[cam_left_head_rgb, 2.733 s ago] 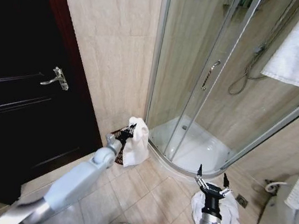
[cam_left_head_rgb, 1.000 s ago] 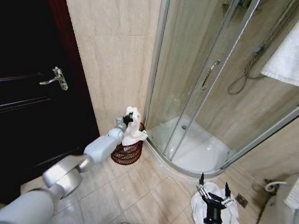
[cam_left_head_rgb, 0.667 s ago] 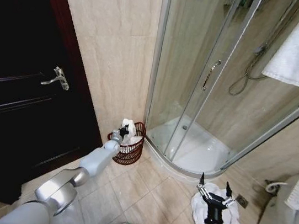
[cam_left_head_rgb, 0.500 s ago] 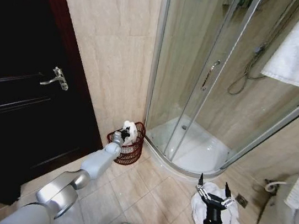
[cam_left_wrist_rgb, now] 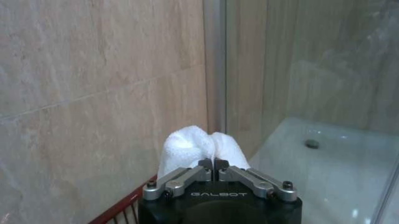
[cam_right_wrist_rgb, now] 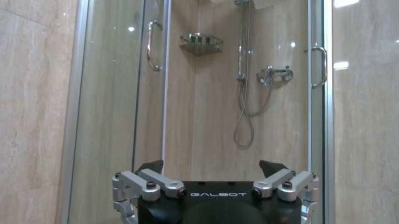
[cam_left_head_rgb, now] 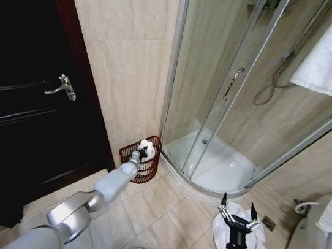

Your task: Discard the used towel into the hamper.

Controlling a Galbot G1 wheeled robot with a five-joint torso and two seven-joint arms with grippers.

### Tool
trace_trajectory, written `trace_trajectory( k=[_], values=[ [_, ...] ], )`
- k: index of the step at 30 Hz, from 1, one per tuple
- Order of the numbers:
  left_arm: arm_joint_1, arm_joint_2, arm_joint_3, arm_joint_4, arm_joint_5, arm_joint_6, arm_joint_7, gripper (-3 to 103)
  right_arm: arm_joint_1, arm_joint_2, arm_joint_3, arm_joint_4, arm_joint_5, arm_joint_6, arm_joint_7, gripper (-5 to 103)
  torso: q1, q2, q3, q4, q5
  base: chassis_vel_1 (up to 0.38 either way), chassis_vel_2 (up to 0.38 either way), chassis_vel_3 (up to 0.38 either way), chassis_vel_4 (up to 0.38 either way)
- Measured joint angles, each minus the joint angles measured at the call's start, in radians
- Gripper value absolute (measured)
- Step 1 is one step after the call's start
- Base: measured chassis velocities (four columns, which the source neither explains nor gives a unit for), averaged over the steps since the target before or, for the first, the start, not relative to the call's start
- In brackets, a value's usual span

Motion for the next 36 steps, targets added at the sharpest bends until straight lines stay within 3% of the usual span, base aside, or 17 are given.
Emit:
trace_trajectory(
  k=[5, 7, 11, 12, 14, 18, 19, 25, 29, 33, 36],
  values=[
    [0.000, 0.004, -0.001, 0.002, 0.000, 0.021, -0.005, -2, 0.006, -0.001, 0.001, -0.010, 0.002, 0.000, 0.000, 100, 0.000, 0.000, 0.000, 0.0001, 0.0000, 0.000, 0.000, 0.000, 0.000],
    [0.000, 0.006, -0.003, 0.003, 0.000, 0.026, -0.011, 3, 0.007, -0.001, 0.001, -0.010, 0.002, 0.000, 0.000, 100, 0.000, 0.000, 0.000, 0.0001, 0.0000, 0.000, 0.000, 0.000, 0.000],
    [0.003, 0.011, -0.014, -0.002, 0.001, 0.038, -0.025, 24, 0.005, -0.001, 0.002, -0.007, 0.009, 0.001, 0.000, 100, 0.000, 0.000, 0.000, 0.0000, -0.0001, 0.000, 0.000, 0.000, 0.000],
    [0.003, 0.011, -0.014, -0.002, 0.001, 0.038, -0.025, 24, 0.005, -0.001, 0.002, -0.007, 0.009, 0.001, 0.000, 100, 0.000, 0.000, 0.000, 0.0000, -0.0001, 0.000, 0.000, 0.000, 0.000],
    [0.005, 0.016, -0.015, -0.008, 0.000, 0.040, -0.025, 34, 0.005, -0.001, 0.002, -0.006, 0.010, 0.002, -0.001, 100, 0.000, 0.000, 0.000, 0.0002, 0.0000, 0.000, 0.000, 0.000, 0.000],
    [0.007, 0.016, -0.016, -0.011, -0.002, 0.040, -0.027, 41, 0.004, 0.001, 0.002, -0.005, 0.010, 0.003, -0.001, 100, 0.000, 0.000, 0.000, 0.0001, -0.0001, 0.000, 0.000, 0.000, 0.000],
    [0.009, 0.016, -0.017, -0.016, -0.002, 0.040, -0.028, 52, 0.002, 0.002, 0.001, -0.005, 0.010, 0.004, -0.001, 100, 0.000, 0.000, 0.000, 0.0000, -0.0001, 0.000, 0.000, 0.000, 0.000],
    [0.037, 0.027, -0.033, -0.062, -0.002, 0.049, -0.037, 68, -0.005, 0.003, 0.000, 0.000, 0.013, 0.006, -0.004, 100, 0.000, 0.000, 0.000, 0.0000, 0.0000, 0.000, 0.000, 0.000, 0.000],
    [0.071, 0.053, -0.040, -0.112, -0.004, 0.062, -0.044, 90, -0.007, 0.001, 0.001, 0.012, 0.024, 0.004, -0.006, 100, 0.000, 0.000, 0.000, 0.0002, -0.0001, 0.000, 0.000, 0.000, 0.000],
    [0.091, 0.079, -0.042, -0.167, -0.027, 0.083, -0.044, 100, -0.007, 0.000, -0.001, 0.017, 0.025, 0.000, -0.007, 100, 0.000, 0.000, 0.000, 0.0001, -0.0001, 0.000, 0.000, 0.000, 0.000],
    [0.108, 0.100, -0.041, -0.213, -0.049, 0.091, -0.044, 100, -0.004, 0.001, -0.003, 0.021, 0.025, -0.003, -0.008, 100, 0.000, 0.000, 0.000, 0.0000, -0.0002, 0.000, 0.000, 0.000, 0.000]
  ],
)
